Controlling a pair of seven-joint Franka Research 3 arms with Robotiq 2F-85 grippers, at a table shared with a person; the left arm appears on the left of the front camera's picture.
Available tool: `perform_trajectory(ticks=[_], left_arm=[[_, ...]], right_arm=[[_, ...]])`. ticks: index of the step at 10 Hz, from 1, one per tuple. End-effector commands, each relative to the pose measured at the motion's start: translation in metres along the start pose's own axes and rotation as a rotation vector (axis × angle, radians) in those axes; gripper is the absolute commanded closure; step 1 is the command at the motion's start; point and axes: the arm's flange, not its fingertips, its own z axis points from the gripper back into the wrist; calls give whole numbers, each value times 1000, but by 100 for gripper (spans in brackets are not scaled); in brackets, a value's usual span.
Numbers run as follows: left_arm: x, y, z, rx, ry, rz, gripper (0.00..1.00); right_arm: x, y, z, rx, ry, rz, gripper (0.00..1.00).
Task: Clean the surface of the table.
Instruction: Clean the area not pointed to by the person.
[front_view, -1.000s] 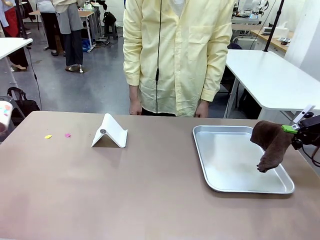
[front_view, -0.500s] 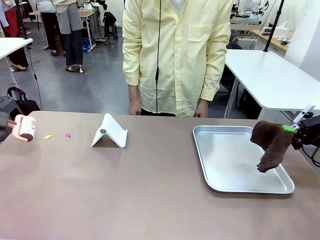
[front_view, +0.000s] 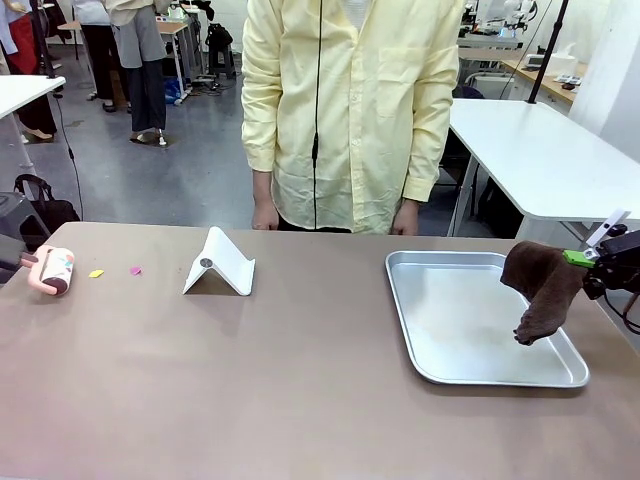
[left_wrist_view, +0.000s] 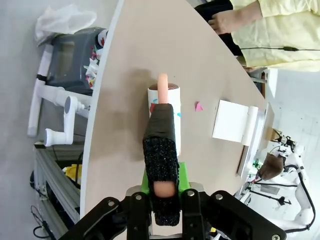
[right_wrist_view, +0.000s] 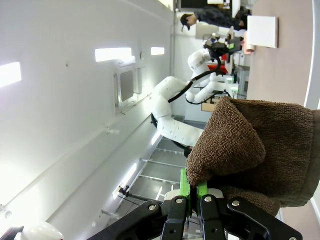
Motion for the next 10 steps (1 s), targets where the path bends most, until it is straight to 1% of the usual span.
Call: perform_trajectory(ticks=[1,3,6,10], left_arm=[[1,-4,-1,15,-43,13,78],[0,-3,-10,15,-50,28,78],[1,-8,-30,44,-26,31,78],[-7,-40,-77,76,31,-17,78]], right_arm=[[-1,3,-1,12,7,11,94],[-1,3,-1,12,7,11,94],[-1,3,-1,12,7,11,94],[-1,3,-1,12,7,11,94]])
